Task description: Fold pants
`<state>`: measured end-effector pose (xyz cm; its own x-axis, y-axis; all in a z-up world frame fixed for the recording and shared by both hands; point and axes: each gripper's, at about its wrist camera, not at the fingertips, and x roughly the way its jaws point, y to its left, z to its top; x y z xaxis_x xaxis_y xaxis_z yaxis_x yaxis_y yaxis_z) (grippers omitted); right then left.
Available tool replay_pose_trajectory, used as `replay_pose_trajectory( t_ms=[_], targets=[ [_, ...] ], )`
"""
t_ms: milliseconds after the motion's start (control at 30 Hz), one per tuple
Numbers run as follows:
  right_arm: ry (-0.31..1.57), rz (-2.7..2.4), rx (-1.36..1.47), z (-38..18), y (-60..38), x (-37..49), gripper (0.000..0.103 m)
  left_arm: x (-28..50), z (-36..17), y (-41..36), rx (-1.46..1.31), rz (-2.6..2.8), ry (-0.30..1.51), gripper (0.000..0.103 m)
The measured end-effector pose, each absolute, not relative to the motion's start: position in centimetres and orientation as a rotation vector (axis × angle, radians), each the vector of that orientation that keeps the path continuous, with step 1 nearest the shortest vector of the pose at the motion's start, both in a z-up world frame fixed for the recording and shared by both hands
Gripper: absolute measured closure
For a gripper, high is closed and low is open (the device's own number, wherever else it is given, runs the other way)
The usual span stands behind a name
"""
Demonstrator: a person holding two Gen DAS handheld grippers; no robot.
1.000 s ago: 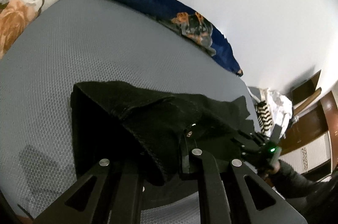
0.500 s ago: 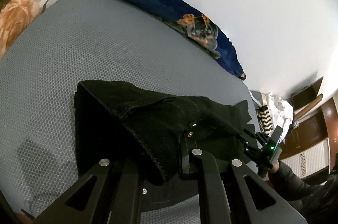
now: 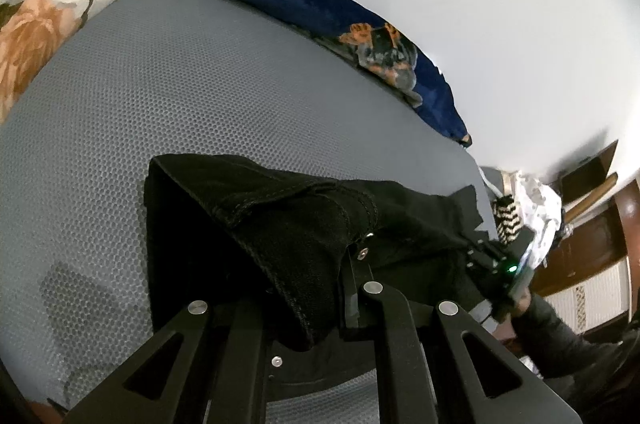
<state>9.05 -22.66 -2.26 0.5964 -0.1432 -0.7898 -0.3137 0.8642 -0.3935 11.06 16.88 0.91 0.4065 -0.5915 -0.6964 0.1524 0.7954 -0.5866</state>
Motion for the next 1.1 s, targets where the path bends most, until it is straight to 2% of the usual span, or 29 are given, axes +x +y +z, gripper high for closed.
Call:
replay_pose_trajectory(
  t_ms=[233, 533, 600, 667, 733, 767, 833, 900, 1100],
  targets=[
    [0.959, 0.091, -0.474, 0.5, -22.8, 6.7, 0.096, 10.3, -1.1, 17.1, -0.414, -0.538, 1.106, 0.093],
    [1.117, 0.104, -0.451, -3.2, -21.5, 3.9, 0.096, 8.8, -4.7, 17.1, -0.288, -0.545, 1.24, 0.087],
    [1.137, 0.094, -0.452, -3.9, -21.5, 4.2, 0.096, 8.7, -5.3, 17.0, -0.249, -0.525, 1.277, 0.075],
    [1.148, 0.093, -0.447, -4.1, -21.6, 4.5, 0.094, 8.4, -5.6, 17.1, -0.223, -0.512, 1.306, 0.071],
    [1.157, 0.093, -0.425, -3.9, -21.8, 4.9, 0.093, 8.1, -5.5, 17.5, -0.204, -0.487, 1.325, 0.056],
    [1.164, 0.093, -0.41, -4.0, -22.0, 5.1, 0.093, 7.9, -5.5, 17.8, -0.187, -0.458, 1.335, 0.045],
    [1.169, 0.091, -0.393, -4.1, -22.2, 5.1, 0.092, 7.5, -5.2, 18.5, -0.176, -0.444, 1.336, 0.043],
    [1.169, 0.091, -0.394, -4.2, -22.3, 5.1, 0.091, 7.1, -4.8, 19.3, -0.185, -0.436, 1.348, 0.037],
    [1.156, 0.098, -0.407, -4.4, -22.5, 5.1, 0.091, 6.0, -2.0, 20.8, -0.186, -0.388, 1.341, 0.036]
  ],
)
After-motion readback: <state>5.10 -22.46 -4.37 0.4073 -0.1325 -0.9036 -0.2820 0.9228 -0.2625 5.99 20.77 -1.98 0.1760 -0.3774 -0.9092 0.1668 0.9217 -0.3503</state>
